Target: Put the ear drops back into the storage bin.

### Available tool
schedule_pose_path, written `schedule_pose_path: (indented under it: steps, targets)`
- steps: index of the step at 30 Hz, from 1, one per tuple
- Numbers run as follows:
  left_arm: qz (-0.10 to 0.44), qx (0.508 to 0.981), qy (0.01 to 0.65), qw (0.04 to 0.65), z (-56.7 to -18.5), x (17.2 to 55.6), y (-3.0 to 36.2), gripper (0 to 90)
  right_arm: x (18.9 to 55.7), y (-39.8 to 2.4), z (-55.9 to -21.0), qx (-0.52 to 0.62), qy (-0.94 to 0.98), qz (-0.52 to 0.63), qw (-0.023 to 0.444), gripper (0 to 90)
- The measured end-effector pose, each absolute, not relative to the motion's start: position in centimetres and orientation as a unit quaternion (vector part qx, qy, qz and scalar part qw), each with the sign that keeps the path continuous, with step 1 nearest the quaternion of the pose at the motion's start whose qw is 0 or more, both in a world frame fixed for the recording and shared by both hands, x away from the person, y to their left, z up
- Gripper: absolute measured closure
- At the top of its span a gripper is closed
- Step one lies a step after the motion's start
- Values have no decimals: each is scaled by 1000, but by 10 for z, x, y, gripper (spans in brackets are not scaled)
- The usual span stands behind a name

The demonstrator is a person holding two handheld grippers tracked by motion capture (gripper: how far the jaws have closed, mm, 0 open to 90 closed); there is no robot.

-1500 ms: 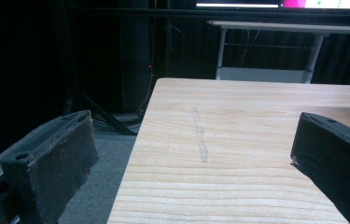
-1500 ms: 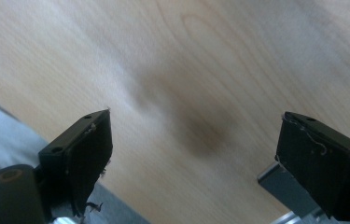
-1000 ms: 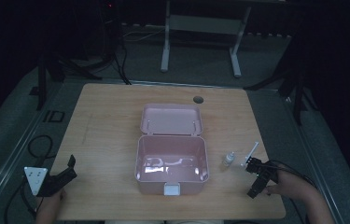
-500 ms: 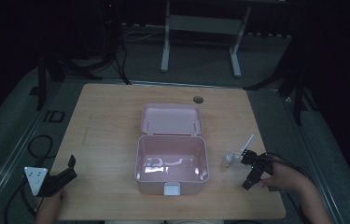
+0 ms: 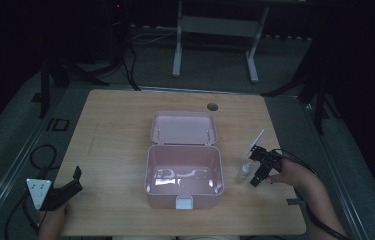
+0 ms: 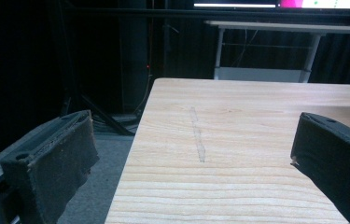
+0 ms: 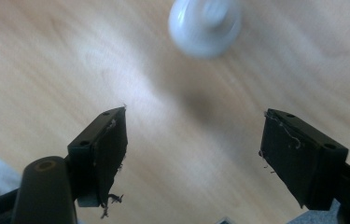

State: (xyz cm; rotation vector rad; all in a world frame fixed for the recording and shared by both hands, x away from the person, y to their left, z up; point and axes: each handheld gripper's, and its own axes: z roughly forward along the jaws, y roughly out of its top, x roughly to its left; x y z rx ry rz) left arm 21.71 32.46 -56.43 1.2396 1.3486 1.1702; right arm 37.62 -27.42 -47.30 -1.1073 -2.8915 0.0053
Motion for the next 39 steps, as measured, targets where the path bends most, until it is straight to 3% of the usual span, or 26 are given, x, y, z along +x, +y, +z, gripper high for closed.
schedule_pose_path:
  steps: [31,39]
  targets:
    - [474,509,546,467,-564,217,324,4,412,-244,-496,-344,-938,8,37,441]
    - [474,510,546,466,-565,217,324,4,412,-243,-500,-330,-943,13,39,575]
